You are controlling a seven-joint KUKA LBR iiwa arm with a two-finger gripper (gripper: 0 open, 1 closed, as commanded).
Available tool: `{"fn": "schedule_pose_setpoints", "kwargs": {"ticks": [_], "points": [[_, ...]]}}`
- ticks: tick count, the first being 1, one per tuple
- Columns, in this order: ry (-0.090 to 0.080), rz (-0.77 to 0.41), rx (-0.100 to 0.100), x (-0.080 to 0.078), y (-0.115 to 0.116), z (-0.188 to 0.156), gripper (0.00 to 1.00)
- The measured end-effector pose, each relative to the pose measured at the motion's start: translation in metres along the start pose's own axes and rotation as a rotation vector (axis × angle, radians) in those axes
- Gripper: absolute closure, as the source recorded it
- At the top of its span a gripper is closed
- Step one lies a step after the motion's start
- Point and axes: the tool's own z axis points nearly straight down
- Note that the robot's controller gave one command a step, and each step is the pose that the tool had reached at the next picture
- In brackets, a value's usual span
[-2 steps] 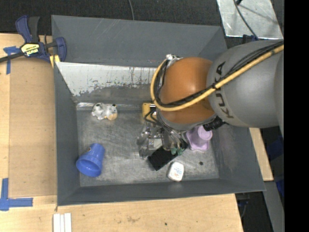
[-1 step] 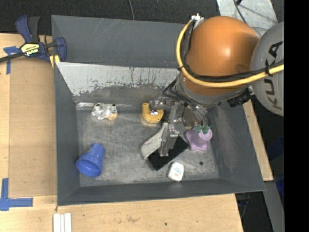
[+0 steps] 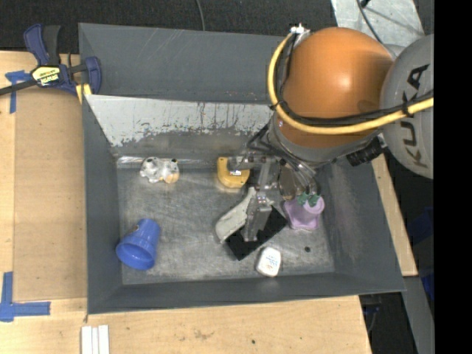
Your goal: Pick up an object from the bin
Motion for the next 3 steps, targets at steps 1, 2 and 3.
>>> {"fn": "schedule_pose_setpoints", "kwargs": {"ticks": [1,2,3], "points": [[-0.01,-0.025,-0.001,0.001,-0.005,0.035,0.0],[-0.004,-0.06,0.0,0.01,-0.004,0.09,0.0],[0.005,-0.01,0.0,0.004,-0.005,0.123,0.0]]}}
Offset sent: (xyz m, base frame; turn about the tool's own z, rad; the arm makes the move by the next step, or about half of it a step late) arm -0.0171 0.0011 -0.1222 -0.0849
